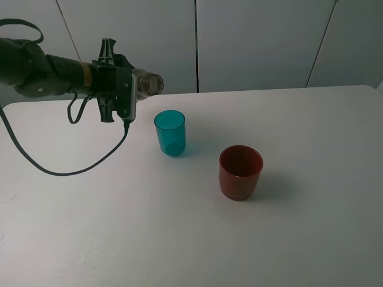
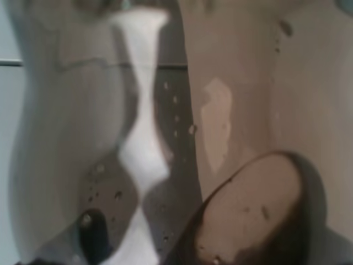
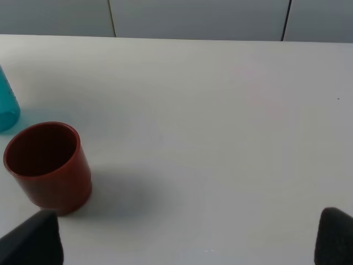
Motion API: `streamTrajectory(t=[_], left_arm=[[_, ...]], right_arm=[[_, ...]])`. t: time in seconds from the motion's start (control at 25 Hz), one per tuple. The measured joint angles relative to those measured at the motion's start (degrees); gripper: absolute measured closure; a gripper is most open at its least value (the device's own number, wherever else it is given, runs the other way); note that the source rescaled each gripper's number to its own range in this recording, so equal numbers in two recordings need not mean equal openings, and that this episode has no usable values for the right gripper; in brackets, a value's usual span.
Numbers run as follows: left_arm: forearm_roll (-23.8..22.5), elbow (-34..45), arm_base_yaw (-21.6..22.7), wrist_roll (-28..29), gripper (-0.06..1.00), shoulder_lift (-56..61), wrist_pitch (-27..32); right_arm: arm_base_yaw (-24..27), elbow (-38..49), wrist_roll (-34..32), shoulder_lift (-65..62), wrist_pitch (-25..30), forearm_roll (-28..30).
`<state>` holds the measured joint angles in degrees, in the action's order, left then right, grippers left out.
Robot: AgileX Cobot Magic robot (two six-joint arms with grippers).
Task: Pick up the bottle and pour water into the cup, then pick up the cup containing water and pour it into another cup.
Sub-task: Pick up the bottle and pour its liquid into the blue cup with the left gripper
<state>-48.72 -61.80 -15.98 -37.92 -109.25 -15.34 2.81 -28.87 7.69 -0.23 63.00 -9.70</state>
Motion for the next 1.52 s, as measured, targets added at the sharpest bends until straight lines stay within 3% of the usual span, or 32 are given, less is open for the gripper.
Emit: streamTrajectory(t=[1.12,1.52], left_arm=[[4.2,0.0,-2.3,-10.7,0.94,0.0,7.8],[5.3,-2.5,-3.2,-11.5,0.94,0.0,11.9]], right_arm=[[0.0,0.0,0.0,0.0,0.0,0.0],[0.0,0.0,0.0,0.0,0.0,0.0]])
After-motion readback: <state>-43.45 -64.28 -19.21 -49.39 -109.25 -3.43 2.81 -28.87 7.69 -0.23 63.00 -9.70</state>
